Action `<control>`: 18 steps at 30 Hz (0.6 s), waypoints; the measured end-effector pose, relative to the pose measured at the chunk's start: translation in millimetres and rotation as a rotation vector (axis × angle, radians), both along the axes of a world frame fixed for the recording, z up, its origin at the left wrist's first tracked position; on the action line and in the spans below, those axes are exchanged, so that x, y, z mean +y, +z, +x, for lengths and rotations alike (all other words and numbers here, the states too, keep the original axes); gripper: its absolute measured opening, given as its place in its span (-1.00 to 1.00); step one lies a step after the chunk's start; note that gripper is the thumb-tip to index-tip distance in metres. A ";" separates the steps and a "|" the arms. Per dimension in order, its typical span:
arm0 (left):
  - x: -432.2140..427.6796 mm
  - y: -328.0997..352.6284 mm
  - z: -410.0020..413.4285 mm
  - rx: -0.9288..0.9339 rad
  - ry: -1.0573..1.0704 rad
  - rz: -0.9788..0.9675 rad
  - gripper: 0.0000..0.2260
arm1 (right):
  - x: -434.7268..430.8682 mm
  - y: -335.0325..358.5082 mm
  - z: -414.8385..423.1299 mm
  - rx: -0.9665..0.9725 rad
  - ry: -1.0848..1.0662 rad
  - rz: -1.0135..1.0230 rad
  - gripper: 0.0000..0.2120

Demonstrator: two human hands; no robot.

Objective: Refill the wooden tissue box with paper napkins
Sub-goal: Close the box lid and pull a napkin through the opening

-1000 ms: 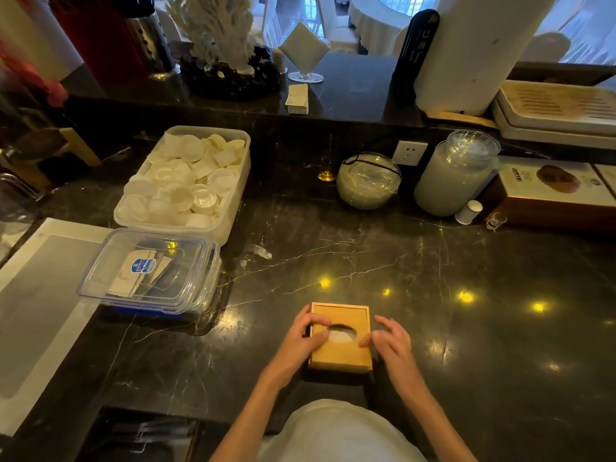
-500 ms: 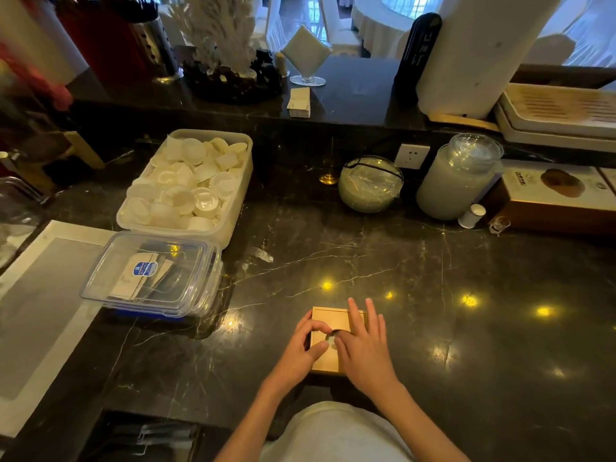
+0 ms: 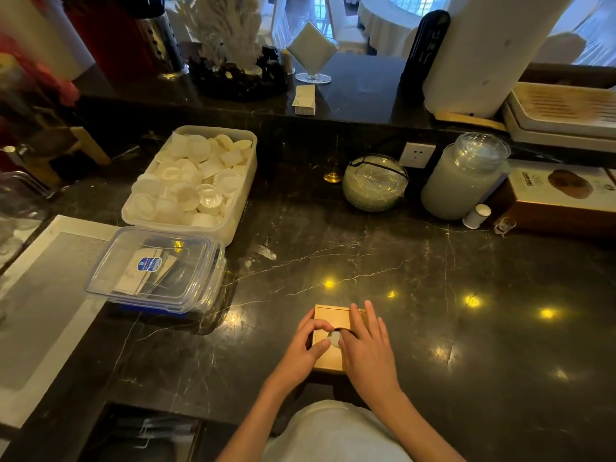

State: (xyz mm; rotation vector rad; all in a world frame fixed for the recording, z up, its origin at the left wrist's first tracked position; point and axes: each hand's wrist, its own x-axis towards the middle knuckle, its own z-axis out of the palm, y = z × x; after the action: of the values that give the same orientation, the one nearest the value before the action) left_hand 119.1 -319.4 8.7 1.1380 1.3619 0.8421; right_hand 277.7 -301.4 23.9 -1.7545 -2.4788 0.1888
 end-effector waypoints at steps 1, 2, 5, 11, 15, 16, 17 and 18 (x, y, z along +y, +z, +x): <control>-0.1 0.6 0.1 -0.001 0.002 -0.001 -0.87 | 0.0 0.5 0.4 0.009 0.001 0.000 -0.92; -0.1 1.3 0.2 -0.004 0.003 -0.002 -0.87 | 0.7 1.6 0.7 0.027 0.000 -0.002 -0.92; -0.1 3.8 1.3 -0.010 0.008 -0.006 -0.86 | 5.0 4.9 0.3 0.095 -0.014 -0.018 -0.91; -0.8 7.3 1.9 0.008 0.008 -0.013 -0.85 | 16.2 9.4 3.9 0.153 0.018 -0.083 -0.95; -1.3 12.6 2.4 0.025 0.003 -0.038 -0.86 | 19.6 9.6 19.7 0.237 0.074 -0.104 -0.97; -0.8 13.0 2.9 0.032 0.002 -0.045 -0.86 | 19.6 10.8 23.6 0.265 0.082 -0.120 -0.97; -0.4 12.8 3.4 0.041 0.004 -0.048 -0.85 | 18.8 12.4 27.9 0.297 0.088 -0.139 -0.97; 0.1 13.3 4.5 0.052 0.007 -0.051 -0.84 | 17.6 13.2 32.3 0.332 0.094 -0.159 -0.97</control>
State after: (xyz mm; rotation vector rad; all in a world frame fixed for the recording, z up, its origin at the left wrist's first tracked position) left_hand 123.6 -319.3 22.1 1.1224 1.4233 0.7831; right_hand 310.0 -283.8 37.2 -1.5104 -2.3559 0.6446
